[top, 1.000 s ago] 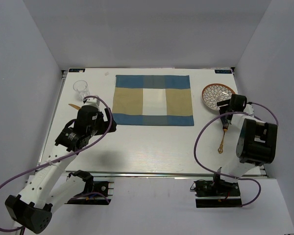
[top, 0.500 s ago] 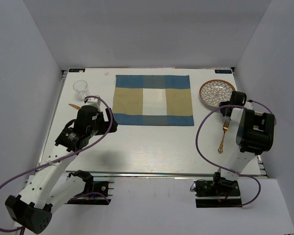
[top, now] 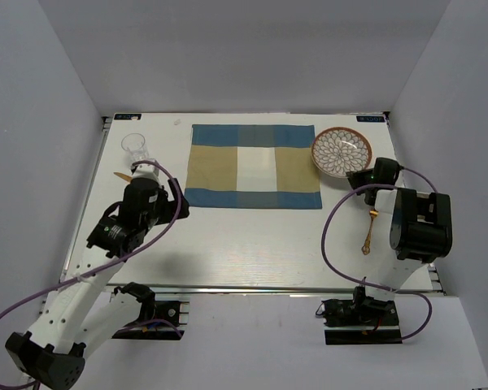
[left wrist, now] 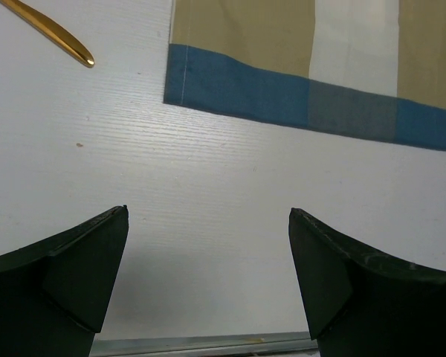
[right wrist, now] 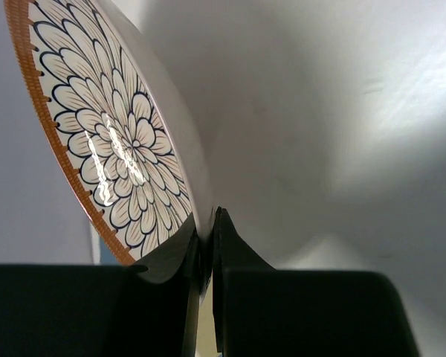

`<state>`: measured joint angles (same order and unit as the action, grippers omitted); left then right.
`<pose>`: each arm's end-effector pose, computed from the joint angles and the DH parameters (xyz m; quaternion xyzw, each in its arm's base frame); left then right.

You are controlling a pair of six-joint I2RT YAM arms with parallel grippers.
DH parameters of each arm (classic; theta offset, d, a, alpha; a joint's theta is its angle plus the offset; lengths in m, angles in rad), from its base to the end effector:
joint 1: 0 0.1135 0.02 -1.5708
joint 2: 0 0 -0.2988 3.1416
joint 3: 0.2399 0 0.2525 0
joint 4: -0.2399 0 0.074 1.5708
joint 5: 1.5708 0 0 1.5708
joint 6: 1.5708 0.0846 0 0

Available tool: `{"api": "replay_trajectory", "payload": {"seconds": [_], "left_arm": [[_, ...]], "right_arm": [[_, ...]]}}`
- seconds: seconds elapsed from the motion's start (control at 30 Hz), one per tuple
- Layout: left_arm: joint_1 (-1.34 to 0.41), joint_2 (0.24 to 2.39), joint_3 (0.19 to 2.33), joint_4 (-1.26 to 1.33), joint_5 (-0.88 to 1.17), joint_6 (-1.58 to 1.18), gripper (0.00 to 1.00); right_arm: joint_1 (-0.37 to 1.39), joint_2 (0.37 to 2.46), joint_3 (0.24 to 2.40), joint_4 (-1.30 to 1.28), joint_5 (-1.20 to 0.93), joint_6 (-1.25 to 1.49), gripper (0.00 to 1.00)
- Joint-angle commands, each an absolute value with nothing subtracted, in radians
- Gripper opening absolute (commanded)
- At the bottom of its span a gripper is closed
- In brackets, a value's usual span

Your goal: Set the dinner table for one person

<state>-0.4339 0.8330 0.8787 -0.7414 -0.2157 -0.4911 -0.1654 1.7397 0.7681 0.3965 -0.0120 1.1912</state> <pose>0.1723 -0.0599 0.3053 -0.0713 0.8989 -0.1007 0.4205 0.3860 -0.0634 0.1531 0.5491 0.6859 0.2389 0.4135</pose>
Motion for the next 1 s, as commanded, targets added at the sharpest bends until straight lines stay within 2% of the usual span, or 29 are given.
{"api": "replay_trajectory", "payload": {"seconds": [0.0, 0.23, 0.43, 0.63, 0.97], "left_arm": [[-0.428, 0.770, 0.885, -0.750, -0.296, -0.523, 0.98], [-0.428, 0.709, 0.879, -0.765, -0.382, -0.564, 0.98], [-0.428, 0.681, 0.879, -0.795, -0.491, -0.624, 0.98], [-0.428, 0.755, 0.893, -0.805, -0.483, -0.618, 0.98], [-0.428, 0.790, 0.882, -0.778, -0.447, -0.600, 0.98]], "right_arm": [[-0.111, 1.643, 0.865, 0.745, -0.167, 1.189, 0.00], [0.054, 1.732, 1.091, 0.543, -0.296, 1.086, 0.00], [0.182, 1.896, 1.273, 0.422, -0.402, 1.020, 0.00], [0.219, 2.038, 1.388, 0.374, -0.459, 1.028, 0.00], [0.273, 2.129, 1.534, 0.167, -0.406, 0.884, 0.00]]}}
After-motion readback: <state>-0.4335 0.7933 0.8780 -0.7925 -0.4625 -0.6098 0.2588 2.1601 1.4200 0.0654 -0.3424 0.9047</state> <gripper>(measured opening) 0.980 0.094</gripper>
